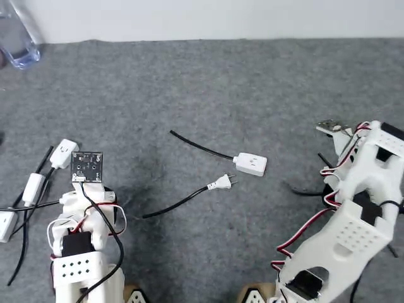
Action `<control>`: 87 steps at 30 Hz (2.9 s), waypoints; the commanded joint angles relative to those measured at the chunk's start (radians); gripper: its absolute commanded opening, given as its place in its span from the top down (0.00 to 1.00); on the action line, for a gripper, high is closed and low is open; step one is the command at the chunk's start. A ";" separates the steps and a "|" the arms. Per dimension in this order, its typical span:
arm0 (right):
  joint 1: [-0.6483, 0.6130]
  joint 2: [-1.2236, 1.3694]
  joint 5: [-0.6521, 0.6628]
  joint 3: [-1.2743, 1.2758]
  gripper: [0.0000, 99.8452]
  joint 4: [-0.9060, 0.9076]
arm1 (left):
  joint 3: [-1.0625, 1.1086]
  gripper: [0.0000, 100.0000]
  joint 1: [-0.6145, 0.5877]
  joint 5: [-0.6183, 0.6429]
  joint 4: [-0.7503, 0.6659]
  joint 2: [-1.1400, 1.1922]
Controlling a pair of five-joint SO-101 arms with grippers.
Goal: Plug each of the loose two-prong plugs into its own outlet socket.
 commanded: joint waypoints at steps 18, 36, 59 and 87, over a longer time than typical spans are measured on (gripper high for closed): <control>0.021 0.073 0.109 -0.057 0.99 -0.079 | -0.004 0.94 0.005 -0.011 -0.015 -0.012; 0.220 0.084 0.112 -0.497 0.99 0.125 | -0.004 0.94 0.003 -0.011 -0.014 -0.012; -0.166 -0.166 -0.083 -0.282 0.94 0.251 | -0.004 0.94 0.005 -0.011 -0.015 -0.012; -1.162 -0.455 0.262 0.155 0.92 0.177 | -0.004 0.94 0.000 -0.009 -0.003 -0.012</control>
